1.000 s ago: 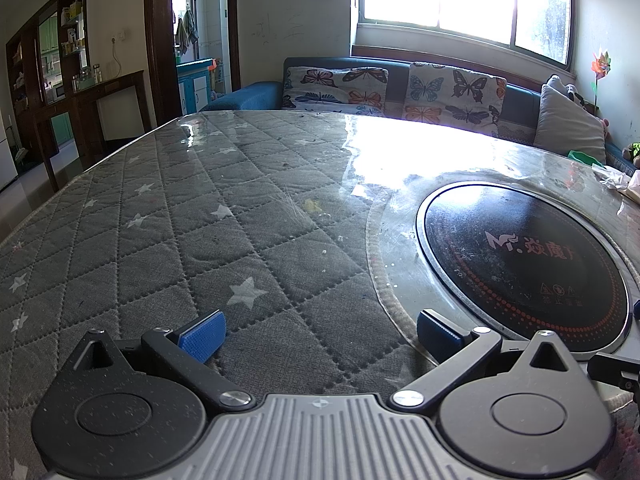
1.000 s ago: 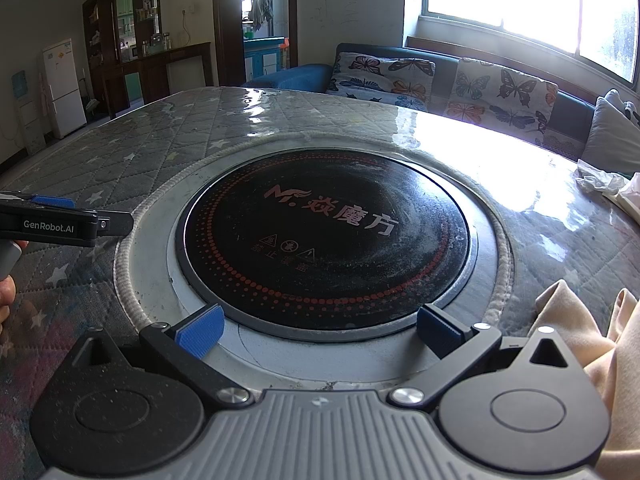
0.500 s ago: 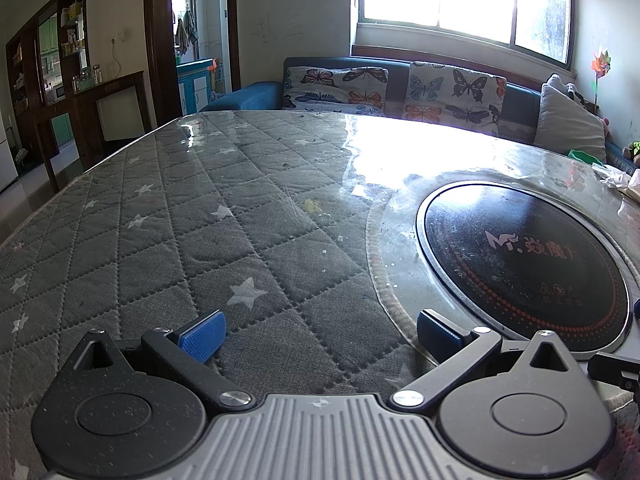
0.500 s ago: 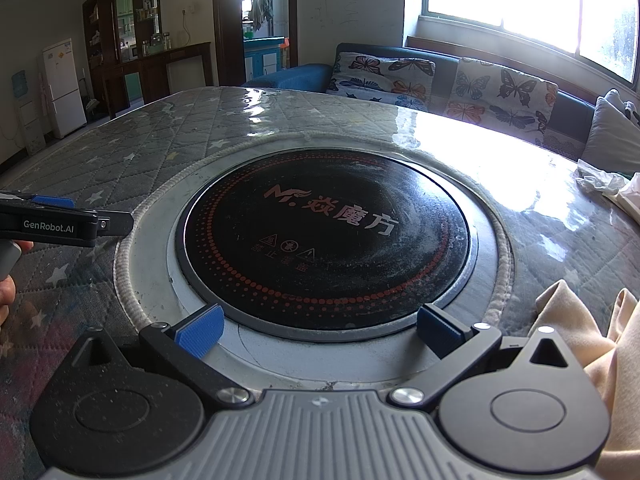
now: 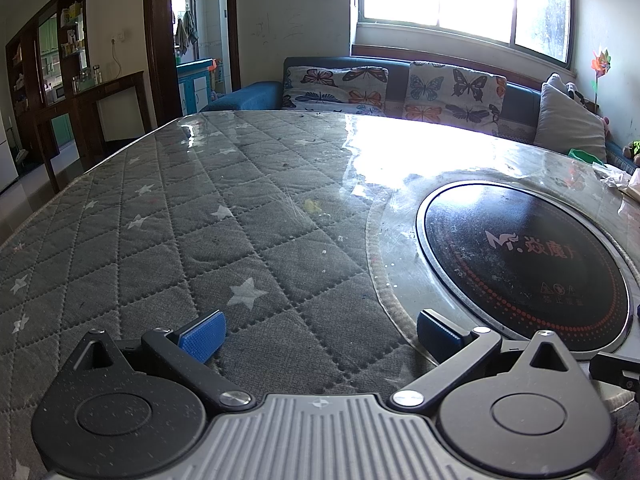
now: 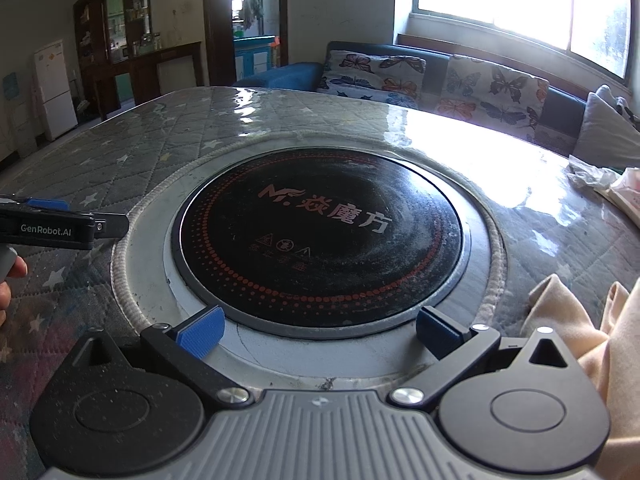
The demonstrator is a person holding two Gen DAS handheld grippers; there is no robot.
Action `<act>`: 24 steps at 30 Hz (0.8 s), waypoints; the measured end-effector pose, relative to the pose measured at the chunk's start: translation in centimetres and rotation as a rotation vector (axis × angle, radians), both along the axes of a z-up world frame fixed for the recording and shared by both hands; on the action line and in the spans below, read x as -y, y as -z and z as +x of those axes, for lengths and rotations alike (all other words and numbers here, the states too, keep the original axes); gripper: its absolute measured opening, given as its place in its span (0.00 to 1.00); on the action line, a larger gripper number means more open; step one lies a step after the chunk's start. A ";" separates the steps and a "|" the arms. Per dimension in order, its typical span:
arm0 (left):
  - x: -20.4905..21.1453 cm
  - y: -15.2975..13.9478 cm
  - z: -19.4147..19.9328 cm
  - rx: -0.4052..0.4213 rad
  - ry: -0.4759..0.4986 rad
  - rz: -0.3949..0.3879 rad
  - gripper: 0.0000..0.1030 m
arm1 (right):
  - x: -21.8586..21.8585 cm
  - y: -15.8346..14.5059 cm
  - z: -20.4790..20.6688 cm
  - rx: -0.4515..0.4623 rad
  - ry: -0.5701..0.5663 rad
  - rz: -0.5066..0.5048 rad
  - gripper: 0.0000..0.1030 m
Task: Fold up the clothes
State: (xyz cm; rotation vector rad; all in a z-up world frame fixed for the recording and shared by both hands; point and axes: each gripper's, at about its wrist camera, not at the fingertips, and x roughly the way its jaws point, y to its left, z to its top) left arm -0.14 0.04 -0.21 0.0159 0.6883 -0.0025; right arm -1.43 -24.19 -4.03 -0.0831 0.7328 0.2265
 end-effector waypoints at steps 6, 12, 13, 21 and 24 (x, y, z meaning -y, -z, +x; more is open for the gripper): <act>0.2 -0.1 -0.1 -0.013 -0.010 -0.001 1.00 | 0.0 -0.6 -1.2 0.016 0.004 -0.014 0.98; 0.9 -0.6 -0.8 -0.022 -0.004 0.003 1.00 | 0.3 -1.7 -3.2 0.046 0.012 -0.017 0.97; 1.0 -0.7 -0.9 -0.024 -0.001 0.000 1.00 | 0.4 -1.9 -3.5 0.050 0.013 -0.018 0.96; 3.2 -1.6 -2.8 -0.029 0.058 0.001 1.00 | 1.2 -3.5 -6.3 0.085 0.030 -0.016 0.95; 4.2 -1.9 -3.6 -0.029 0.086 -0.002 1.00 | 1.6 -3.9 -7.4 0.094 0.041 -0.015 0.95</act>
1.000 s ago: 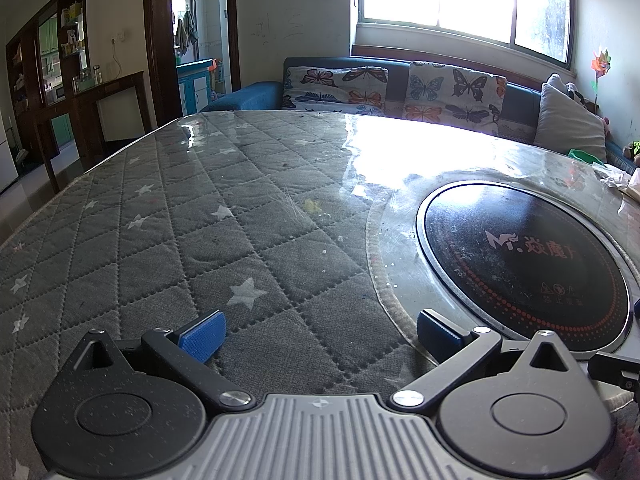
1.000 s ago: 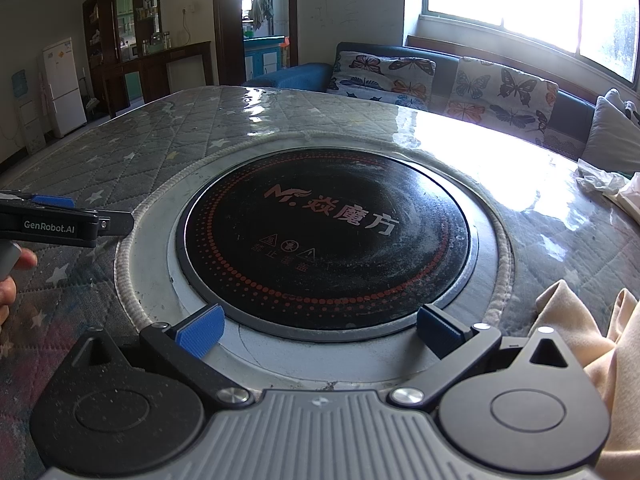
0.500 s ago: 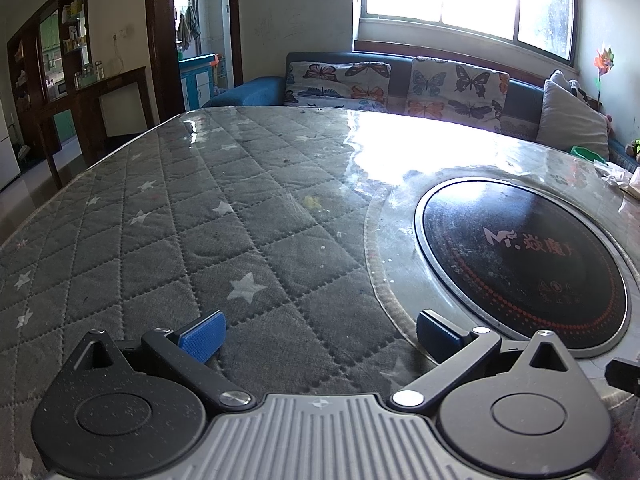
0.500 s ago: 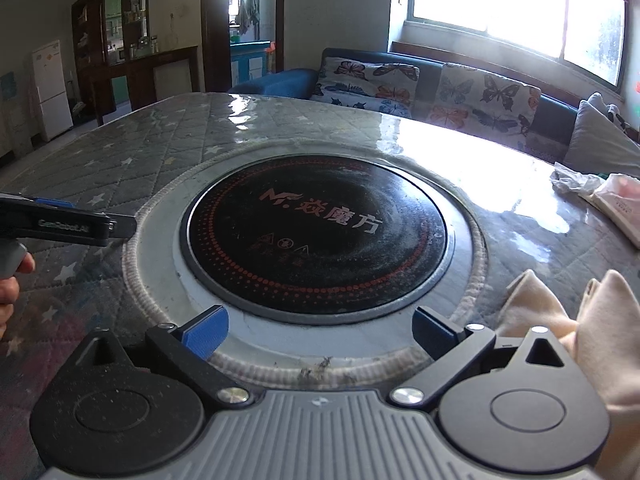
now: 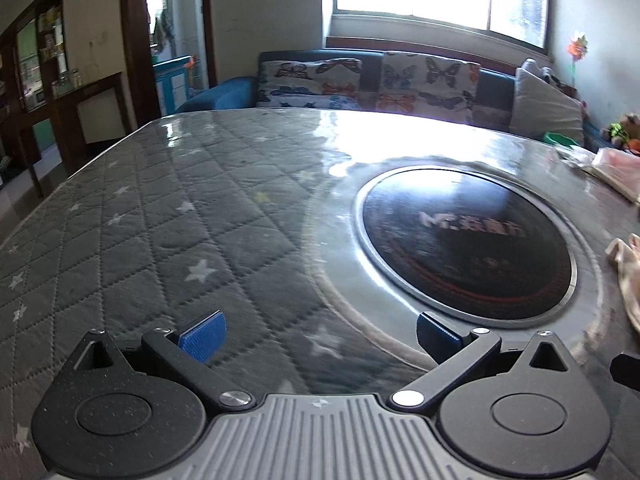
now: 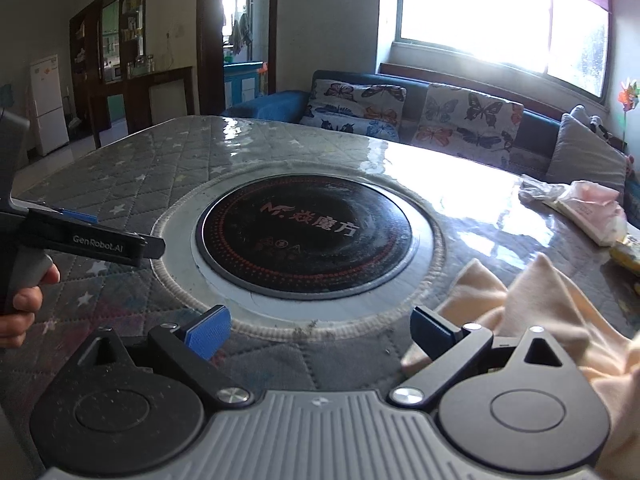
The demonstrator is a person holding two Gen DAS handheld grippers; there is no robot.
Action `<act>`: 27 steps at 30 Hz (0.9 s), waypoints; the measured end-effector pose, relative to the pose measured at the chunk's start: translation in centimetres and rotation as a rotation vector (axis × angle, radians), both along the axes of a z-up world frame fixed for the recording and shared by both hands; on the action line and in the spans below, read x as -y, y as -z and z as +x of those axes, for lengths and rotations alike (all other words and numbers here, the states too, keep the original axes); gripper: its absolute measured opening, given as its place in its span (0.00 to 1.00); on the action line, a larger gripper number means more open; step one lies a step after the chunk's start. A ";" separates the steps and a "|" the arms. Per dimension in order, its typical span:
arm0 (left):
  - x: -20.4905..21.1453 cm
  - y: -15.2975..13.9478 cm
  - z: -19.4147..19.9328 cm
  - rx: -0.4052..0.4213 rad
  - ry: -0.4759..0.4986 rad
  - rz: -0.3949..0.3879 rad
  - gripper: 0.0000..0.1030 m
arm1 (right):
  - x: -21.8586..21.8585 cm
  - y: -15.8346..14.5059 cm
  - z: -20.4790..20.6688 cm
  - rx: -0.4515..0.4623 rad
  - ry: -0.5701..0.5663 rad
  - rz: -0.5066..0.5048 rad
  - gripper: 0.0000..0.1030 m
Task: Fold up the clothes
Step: 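Move both tools toward the crumpled cream shirt on the table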
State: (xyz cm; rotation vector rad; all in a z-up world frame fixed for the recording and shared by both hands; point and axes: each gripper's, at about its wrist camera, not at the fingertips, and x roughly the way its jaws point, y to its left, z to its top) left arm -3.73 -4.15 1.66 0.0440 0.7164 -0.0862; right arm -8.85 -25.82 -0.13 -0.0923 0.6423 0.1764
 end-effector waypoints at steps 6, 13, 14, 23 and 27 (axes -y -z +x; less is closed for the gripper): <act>2.1 -0.6 -1.2 -0.011 0.055 0.002 1.00 | 1.4 -0.5 -2.5 0.009 0.043 0.010 0.95; 4.8 -0.9 -2.2 -0.025 0.134 0.012 1.00 | 3.8 -0.7 -4.8 0.006 0.116 0.035 0.93; 5.2 -0.9 -2.3 -0.031 0.146 0.012 1.00 | 4.1 -0.7 -5.2 0.005 0.124 0.036 0.93; 8.3 -0.6 -3.3 -0.073 0.234 0.020 1.00 | 6.3 -1.3 -7.8 0.010 0.180 0.037 0.90; 9.4 -0.7 -3.8 -0.085 0.266 0.016 1.00 | 7.0 -1.2 -8.9 0.007 0.207 0.040 0.90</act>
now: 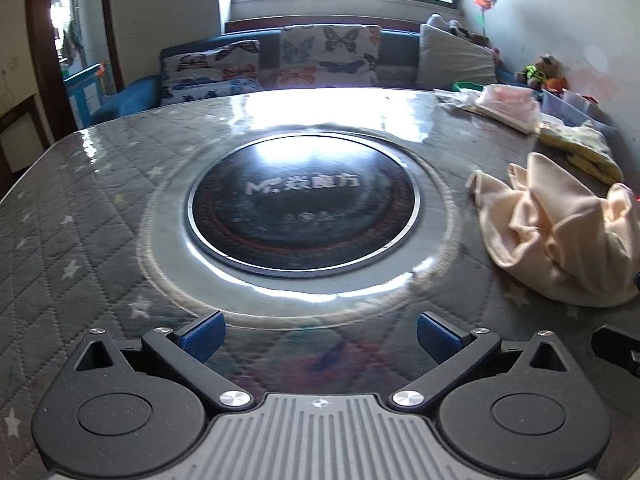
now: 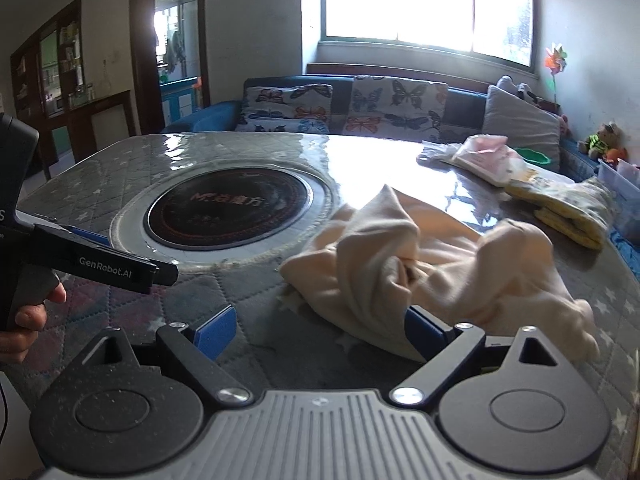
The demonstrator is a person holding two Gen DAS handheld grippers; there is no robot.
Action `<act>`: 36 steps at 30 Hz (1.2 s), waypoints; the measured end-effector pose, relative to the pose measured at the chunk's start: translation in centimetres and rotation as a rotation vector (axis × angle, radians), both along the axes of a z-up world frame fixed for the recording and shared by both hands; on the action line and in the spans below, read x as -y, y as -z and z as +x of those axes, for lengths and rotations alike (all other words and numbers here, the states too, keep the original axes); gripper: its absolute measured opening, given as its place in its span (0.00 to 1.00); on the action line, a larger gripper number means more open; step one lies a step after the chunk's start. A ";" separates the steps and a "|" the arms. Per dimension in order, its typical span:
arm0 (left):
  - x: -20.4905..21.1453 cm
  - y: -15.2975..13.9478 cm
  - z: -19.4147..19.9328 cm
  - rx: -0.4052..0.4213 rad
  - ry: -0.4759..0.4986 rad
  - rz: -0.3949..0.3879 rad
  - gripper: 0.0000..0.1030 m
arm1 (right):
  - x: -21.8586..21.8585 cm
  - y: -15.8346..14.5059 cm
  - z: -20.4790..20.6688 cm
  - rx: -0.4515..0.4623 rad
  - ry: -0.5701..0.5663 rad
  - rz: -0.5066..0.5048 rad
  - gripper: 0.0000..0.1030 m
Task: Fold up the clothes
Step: 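Move both tools toward the crumpled cream shirt on the table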
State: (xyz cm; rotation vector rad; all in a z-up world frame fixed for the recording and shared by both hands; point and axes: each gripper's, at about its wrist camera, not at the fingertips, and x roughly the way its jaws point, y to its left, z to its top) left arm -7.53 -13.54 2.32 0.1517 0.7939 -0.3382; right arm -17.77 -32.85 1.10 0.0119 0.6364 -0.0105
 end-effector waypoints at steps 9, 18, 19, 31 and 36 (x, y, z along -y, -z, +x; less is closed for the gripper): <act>2.4 -0.6 -1.1 -0.013 0.072 0.008 1.00 | 1.1 0.0 -1.5 -0.001 0.043 0.010 0.88; 4.5 -0.9 -1.5 -0.022 0.130 0.024 1.00 | 2.7 -0.4 -2.5 0.010 0.092 0.021 0.86; 4.8 -1.0 -1.5 -0.022 0.136 0.026 1.00 | 2.9 -0.5 -2.5 0.013 0.093 0.022 0.85; 7.8 -2.5 -0.9 -0.020 0.192 0.011 1.00 | 5.1 -1.4 -2.0 0.035 0.139 0.035 0.78; 9.3 -3.8 0.0 -0.028 0.206 -0.018 1.00 | 6.5 -2.2 -1.4 0.051 0.174 0.034 0.76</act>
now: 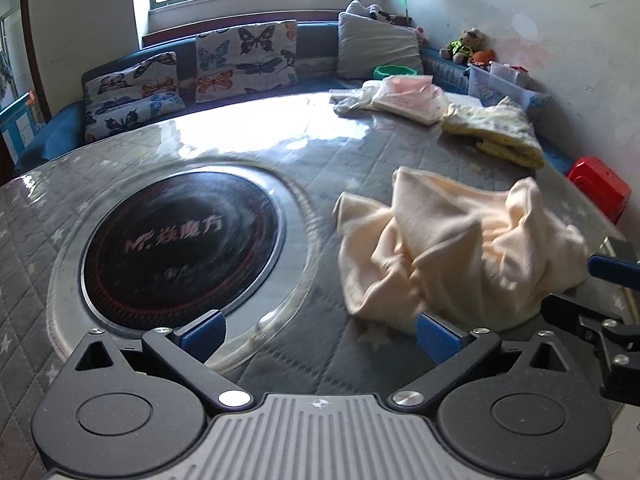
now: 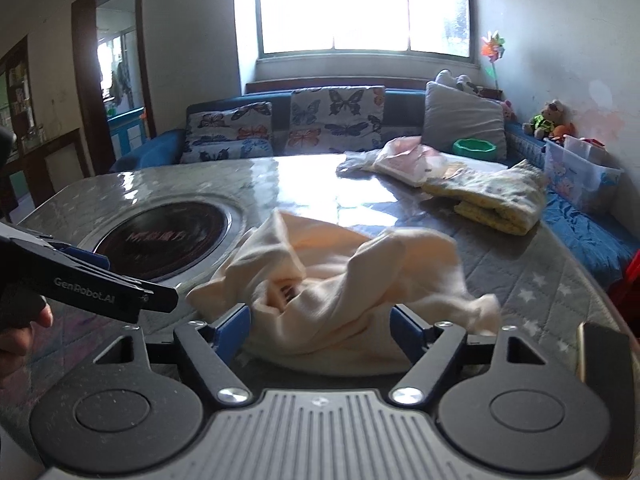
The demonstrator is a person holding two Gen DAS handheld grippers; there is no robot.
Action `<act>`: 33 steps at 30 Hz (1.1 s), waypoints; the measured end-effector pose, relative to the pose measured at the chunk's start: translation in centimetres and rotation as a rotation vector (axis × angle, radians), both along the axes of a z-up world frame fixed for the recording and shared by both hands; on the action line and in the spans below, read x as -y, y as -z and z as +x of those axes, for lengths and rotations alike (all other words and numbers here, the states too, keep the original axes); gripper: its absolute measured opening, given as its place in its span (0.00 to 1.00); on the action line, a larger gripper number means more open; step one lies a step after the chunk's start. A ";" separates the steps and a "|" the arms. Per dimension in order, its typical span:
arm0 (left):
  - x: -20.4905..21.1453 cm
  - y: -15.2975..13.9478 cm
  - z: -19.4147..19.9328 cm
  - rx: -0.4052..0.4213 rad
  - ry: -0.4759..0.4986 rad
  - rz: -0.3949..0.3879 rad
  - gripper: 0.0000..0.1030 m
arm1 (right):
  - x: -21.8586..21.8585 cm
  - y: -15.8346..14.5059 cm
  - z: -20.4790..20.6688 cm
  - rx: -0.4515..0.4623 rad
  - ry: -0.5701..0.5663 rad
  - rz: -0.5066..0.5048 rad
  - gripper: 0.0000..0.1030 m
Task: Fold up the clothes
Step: 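Move both tools toward the crumpled cream shirt on the table, then grasp the cream shirt edge with the left gripper while the right gripper grasps another edge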
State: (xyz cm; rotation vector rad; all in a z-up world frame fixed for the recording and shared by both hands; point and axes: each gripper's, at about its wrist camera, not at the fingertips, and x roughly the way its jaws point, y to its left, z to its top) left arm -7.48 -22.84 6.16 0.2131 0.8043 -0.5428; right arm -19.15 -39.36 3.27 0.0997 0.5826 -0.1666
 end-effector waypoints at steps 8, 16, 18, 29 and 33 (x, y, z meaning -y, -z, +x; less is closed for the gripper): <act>3.3 -2.1 2.6 0.007 -0.002 -0.028 1.00 | 3.1 -1.3 2.4 0.031 0.063 0.029 0.67; 6.4 -2.6 6.2 0.003 -0.047 -0.044 1.00 | 6.0 -0.8 5.4 0.007 0.115 0.102 0.59; 7.1 -2.3 7.2 -0.012 -0.056 -0.046 1.00 | 6.5 -0.4 5.9 0.000 0.123 0.122 0.58; 9.3 0.8 9.3 -0.138 0.029 -0.073 0.59 | 7.3 1.1 6.3 -0.026 0.094 0.187 0.23; 8.9 1.1 8.9 -0.191 0.064 -0.121 0.18 | 7.0 0.9 5.5 -0.010 0.085 0.182 0.15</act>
